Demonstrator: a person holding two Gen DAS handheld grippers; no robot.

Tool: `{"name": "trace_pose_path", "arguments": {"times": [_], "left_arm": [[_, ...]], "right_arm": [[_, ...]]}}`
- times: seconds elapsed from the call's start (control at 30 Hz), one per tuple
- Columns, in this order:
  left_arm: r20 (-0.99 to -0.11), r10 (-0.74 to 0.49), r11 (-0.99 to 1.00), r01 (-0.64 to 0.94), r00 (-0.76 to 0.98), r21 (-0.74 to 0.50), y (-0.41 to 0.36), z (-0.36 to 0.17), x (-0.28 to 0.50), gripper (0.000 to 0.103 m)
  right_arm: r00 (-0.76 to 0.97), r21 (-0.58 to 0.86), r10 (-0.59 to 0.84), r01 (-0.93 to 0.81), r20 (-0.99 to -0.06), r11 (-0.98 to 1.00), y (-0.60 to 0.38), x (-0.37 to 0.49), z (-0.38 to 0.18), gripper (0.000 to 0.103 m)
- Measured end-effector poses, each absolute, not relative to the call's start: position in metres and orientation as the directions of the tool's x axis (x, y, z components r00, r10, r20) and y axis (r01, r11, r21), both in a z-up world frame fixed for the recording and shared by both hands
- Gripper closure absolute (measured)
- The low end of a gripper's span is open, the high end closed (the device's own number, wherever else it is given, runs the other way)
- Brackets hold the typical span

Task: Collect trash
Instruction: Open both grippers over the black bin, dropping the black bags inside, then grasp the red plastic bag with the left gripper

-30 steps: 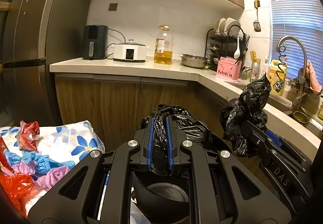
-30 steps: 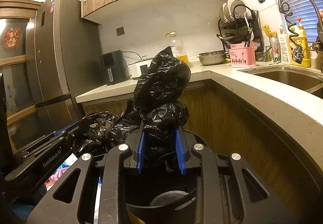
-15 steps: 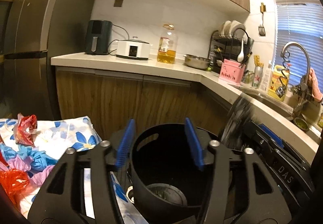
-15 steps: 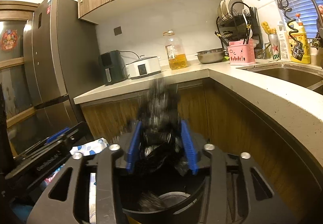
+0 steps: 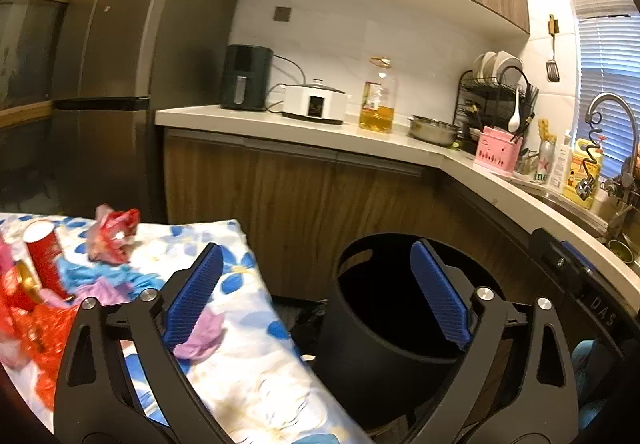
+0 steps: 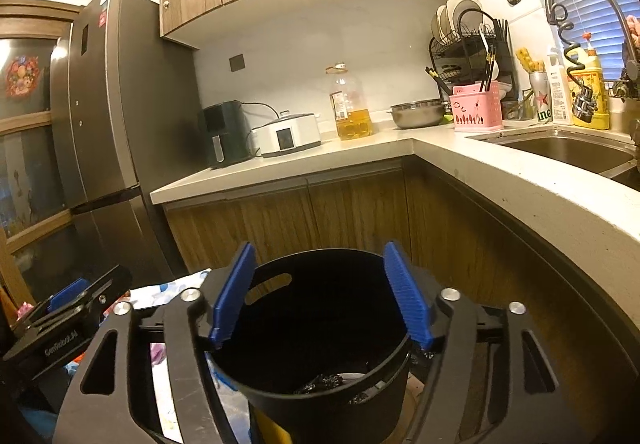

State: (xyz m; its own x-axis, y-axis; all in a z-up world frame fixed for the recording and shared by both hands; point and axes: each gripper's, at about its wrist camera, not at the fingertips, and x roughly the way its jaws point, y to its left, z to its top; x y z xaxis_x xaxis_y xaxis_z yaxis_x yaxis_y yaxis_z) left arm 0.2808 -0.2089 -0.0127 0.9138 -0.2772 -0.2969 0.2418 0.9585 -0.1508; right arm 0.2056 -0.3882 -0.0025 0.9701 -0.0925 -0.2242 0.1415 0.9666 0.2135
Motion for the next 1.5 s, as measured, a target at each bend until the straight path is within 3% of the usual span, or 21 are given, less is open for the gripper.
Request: {"name": "trace_pose_path", "arguments": {"times": [0.17, 0.77, 1.23, 1.33, 1.5], "left_arm": [[-0.292, -0.236, 0.969, 0.205, 0.927, -0.135, -0.186, -0.016, 0.257, 0.006], [-0.295, 0.073, 0.993, -0.096, 0.953, -0.065, -0.069, -0.048, 0.185, 0.006], [-0.337, 0.126, 0.991, -0.131, 0.933, 0.008, -0.065, -0.074, 0.209, 0.009], [-0.355, 0.141, 0.990, -0.137, 0.924, 0.037, -0.070, -0.076, 0.223, 0.015], [-0.448, 0.154, 0.986, -0.165, 0.881, 0.013, -0.058, -0.086, 0.243, 0.048]], "right_arm": [[0.972, 0.210, -0.086, 0.132, -0.217, 0.969, -0.376, 0.190, -0.001, 0.027], [0.977, 0.192, 0.009, 0.033, -0.214, 0.981, -0.296, 0.144, -0.015, 0.027], [0.970, 0.192, 0.088, -0.044, -0.227, 0.980, -0.259, 0.144, -0.021, 0.027], [0.968, 0.193, 0.091, -0.046, -0.233, 0.980, -0.256, 0.147, -0.023, 0.027], [0.966, 0.181, 0.093, -0.049, -0.243, 0.982, -0.252, 0.156, -0.026, 0.027]]}}
